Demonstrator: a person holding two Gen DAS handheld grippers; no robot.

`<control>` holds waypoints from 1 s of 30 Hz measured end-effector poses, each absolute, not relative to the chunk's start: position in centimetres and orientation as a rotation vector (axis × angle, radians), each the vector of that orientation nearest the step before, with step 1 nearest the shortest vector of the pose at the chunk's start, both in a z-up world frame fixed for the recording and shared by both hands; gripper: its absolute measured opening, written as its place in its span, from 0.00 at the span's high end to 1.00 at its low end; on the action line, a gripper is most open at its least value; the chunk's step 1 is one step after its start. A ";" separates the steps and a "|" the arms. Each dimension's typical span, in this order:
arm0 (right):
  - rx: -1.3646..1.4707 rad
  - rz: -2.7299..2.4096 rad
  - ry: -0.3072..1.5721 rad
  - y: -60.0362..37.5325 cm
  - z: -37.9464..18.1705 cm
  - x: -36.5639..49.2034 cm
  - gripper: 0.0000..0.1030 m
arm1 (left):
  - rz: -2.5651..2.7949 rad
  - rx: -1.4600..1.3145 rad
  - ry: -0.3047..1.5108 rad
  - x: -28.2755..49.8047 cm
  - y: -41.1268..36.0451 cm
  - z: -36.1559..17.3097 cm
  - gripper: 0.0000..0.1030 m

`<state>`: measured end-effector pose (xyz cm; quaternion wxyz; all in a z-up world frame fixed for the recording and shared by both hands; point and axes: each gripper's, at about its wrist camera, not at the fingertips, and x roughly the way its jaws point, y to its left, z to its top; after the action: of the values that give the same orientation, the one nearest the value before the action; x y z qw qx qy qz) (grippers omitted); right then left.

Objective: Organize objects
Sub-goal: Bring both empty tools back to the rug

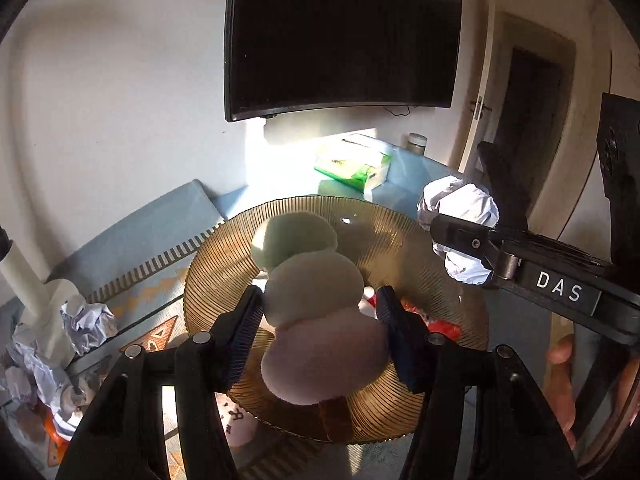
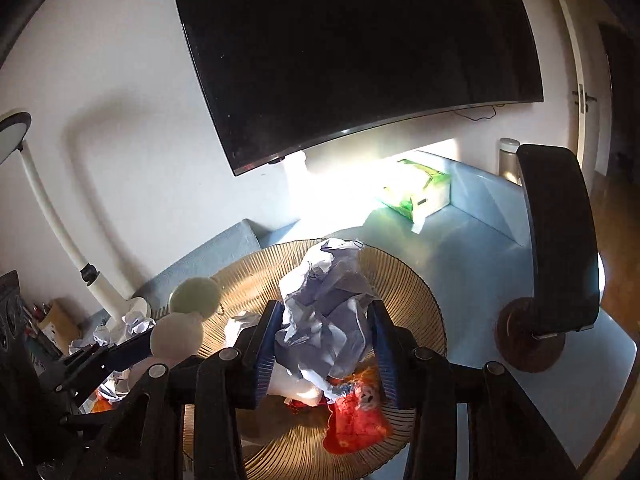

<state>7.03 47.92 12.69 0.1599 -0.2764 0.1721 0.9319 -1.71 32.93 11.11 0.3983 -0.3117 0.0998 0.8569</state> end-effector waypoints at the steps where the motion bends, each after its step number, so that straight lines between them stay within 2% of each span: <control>1: -0.792 2.650 0.490 48.1 12.4 7.0 0.48 | 2.162 -0.800 0.249 -1.8 33.1 11.0 0.16; 3: -0.794 2.637 0.488 48.2 11.9 7.0 0.46 | 2.177 -0.807 0.233 -1.9 32.8 11.0 0.05; 12: -0.779 2.789 0.440 42.7 13.5 8.9 0.45 | 2.339 -0.739 0.218 0.8 24.3 13.3 0.05; 18: -0.798 3.019 0.266 33.1 14.6 8.7 0.45 | 2.602 -0.742 0.111 2.9 13.2 13.6 0.01; 24: -0.943 3.136 0.123 25.3 9.4 7.2 0.44 | 2.828 -0.926 0.028 2.6 3.0 8.3 0.01; 30: -1.075 3.157 0.100 22.9 4.2 5.7 0.44 | 2.803 -1.036 -0.086 1.8 0.0 4.3 0.01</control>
<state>5.71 22.87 4.16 -0.0974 -0.3205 0.0297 0.9417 1.81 -0.04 4.30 0.0760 -0.3456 -0.0288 0.9349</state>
